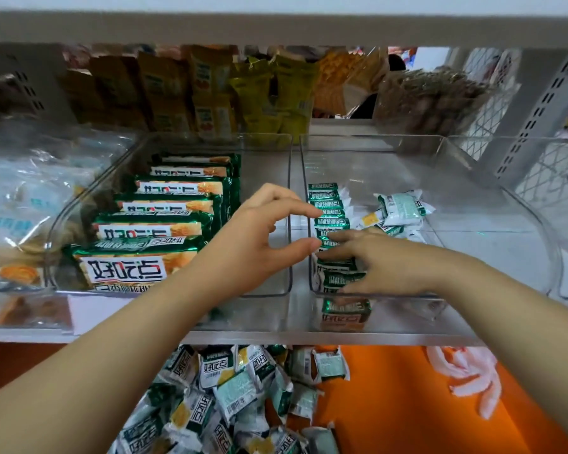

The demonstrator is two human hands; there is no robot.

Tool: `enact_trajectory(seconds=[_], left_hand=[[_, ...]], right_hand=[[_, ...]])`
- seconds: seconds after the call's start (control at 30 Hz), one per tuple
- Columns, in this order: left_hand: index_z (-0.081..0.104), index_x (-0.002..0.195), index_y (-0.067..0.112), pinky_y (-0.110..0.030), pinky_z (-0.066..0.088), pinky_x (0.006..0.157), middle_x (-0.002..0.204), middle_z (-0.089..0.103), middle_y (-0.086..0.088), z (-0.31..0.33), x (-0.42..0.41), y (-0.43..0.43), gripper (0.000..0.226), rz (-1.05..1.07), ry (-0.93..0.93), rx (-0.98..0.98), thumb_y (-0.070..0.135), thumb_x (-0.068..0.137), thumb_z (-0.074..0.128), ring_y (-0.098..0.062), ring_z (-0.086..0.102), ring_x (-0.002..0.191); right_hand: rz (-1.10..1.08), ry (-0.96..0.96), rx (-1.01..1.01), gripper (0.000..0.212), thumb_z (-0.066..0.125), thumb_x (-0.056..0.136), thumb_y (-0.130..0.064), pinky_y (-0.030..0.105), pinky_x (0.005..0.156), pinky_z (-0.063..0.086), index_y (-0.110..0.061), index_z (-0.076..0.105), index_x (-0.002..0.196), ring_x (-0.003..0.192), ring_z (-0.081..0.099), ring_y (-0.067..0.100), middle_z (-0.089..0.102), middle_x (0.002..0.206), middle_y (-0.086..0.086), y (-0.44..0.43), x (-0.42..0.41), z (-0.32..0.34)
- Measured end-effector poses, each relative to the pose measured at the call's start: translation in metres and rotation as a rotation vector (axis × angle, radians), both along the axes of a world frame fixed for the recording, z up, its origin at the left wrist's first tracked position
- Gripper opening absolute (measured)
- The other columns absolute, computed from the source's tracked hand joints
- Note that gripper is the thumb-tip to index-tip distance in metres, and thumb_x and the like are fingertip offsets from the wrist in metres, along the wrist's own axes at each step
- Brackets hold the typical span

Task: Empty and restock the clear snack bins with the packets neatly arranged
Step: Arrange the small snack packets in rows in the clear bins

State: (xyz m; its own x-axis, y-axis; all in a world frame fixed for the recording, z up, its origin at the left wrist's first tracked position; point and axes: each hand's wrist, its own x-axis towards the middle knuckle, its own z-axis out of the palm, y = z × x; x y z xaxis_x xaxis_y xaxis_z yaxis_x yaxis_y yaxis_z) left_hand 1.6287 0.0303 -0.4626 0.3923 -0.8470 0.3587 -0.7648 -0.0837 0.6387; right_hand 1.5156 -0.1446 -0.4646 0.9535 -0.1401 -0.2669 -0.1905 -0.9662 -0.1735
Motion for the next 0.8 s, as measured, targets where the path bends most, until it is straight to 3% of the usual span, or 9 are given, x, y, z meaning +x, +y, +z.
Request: enact_trajectory(seconds=[0.17,0.3,0.43,0.5,0.57,0.7,0.8], left_hand=[[0.056,0.108,0.045,-0.001,0.033,0.087,0.110,0.046,0.019,-0.001,0.000,0.000,0.031,-0.007,0.005,-0.013,0.034,0.082,0.067,0.007,0.046,0.107],[0.056,0.110,0.045,-0.003,0.033,0.089,0.110,0.045,0.020,-0.003,0.001,-0.001,0.031,-0.004,-0.007,-0.004,0.036,0.082,0.067,0.006,0.046,0.107],[0.055,0.109,0.045,-0.003,0.032,0.091,0.109,0.045,0.023,-0.002,0.001,0.000,0.030,0.003,-0.008,0.004,0.039,0.082,0.066,0.006,0.046,0.107],[0.055,0.109,0.046,-0.003,0.032,0.091,0.110,0.045,0.022,-0.001,0.000,0.000,0.030,0.007,-0.006,0.008,0.038,0.082,0.066,0.006,0.046,0.108],[0.056,0.109,0.045,-0.004,0.031,0.092,0.110,0.045,0.021,0.000,-0.002,0.001,0.030,0.020,-0.009,0.024,0.037,0.082,0.066,0.004,0.046,0.108],[0.063,0.108,0.038,-0.010,0.027,0.091,0.106,0.044,0.022,0.010,-0.007,-0.001,0.024,0.150,-0.178,0.097,0.037,0.084,0.064,-0.007,0.042,0.113],[0.069,0.107,0.026,-0.026,0.033,0.094,0.107,0.042,0.014,0.027,-0.019,-0.017,0.020,0.267,-0.332,0.030,0.025,0.087,0.065,-0.015,0.044,0.113]], right_hand=[[0.026,0.032,-0.065,0.064,0.059,0.087,-0.050,0.036,0.112,0.023,-0.043,0.032,0.144,0.140,0.016,0.022,0.014,0.159,-0.008,0.003,0.003,0.000],[0.069,-0.082,0.058,0.044,0.054,0.092,-0.045,0.034,0.110,0.030,-0.030,0.054,0.134,0.131,0.040,0.015,0.041,0.148,-0.009,-0.004,-0.001,0.007],[0.081,0.040,0.315,0.038,0.042,0.100,-0.030,0.000,0.096,0.026,-0.021,0.051,0.136,0.123,0.041,-0.001,0.045,0.137,-0.016,-0.003,-0.004,0.001],[0.030,0.014,0.423,0.036,0.042,0.100,-0.029,0.007,0.102,0.031,-0.021,0.053,0.134,0.123,0.047,0.002,0.050,0.137,-0.014,-0.006,-0.005,-0.003],[-0.007,-0.074,0.418,0.034,0.045,0.099,-0.031,0.026,0.105,0.039,-0.019,0.060,0.127,0.119,0.053,0.007,0.057,0.132,-0.008,-0.012,-0.008,0.003],[-0.172,-0.429,0.307,0.029,0.055,0.092,-0.035,0.017,0.087,0.040,-0.035,0.061,0.120,0.104,0.052,-0.005,0.058,0.114,-0.019,-0.031,-0.036,0.041],[-0.272,-0.657,0.235,0.026,0.061,0.089,-0.030,0.016,0.083,0.036,-0.032,0.063,0.115,0.103,0.053,0.000,0.061,0.108,-0.016,-0.057,-0.063,0.058]])
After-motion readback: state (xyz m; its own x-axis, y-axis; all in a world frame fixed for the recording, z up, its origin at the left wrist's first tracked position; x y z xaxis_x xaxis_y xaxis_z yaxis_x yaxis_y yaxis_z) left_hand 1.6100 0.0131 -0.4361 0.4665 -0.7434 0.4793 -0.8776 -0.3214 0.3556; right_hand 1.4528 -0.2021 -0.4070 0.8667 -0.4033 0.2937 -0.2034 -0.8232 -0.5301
